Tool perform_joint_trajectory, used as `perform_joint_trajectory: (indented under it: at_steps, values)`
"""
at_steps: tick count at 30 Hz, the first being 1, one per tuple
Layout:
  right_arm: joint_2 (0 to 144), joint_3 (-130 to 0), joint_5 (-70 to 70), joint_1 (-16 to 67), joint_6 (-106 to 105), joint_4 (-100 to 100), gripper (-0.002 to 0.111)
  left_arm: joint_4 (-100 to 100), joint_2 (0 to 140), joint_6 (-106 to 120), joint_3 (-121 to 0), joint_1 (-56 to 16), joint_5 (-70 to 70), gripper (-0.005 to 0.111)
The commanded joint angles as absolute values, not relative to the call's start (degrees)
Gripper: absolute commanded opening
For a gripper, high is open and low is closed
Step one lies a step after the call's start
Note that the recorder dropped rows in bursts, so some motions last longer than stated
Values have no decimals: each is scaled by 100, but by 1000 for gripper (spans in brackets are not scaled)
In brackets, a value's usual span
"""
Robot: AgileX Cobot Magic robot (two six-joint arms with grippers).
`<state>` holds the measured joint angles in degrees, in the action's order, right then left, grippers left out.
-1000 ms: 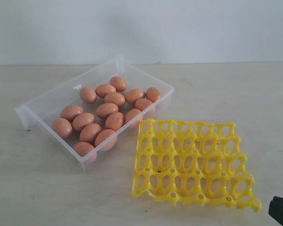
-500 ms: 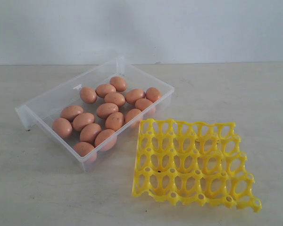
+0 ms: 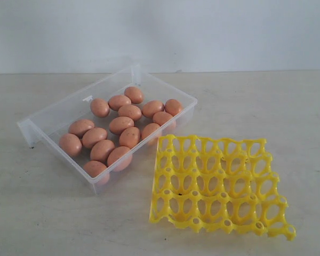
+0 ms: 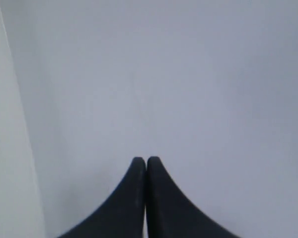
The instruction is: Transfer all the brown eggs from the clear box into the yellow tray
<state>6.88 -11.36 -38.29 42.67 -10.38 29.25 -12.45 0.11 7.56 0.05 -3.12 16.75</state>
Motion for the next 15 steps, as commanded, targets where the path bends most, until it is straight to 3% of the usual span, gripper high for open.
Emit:
perform_joint_trajectory:
  at_steps: [1,4,9,12,15]
  values:
    - [2282,-3220,-4013,4239,-2814,2930,0,-1268,0,758,0,-294,1628,-4]
    - [4051,-5087,-3162,4239,-4233,2891,0,-1268,0,758,0,-294,1628,-4]
    - [6166,-7287,238,4228,-6033,2903,0,-1268,0,758,0,-294,1628,-4]
    - [7512,-8315,1893,4228,-6002,2444,0,-1268,0,758,0,-294,1628,-4]
    - [8728,-9166,3000,4228,-4769,671,0,-1268,0,758,0,-294,1628,-4]
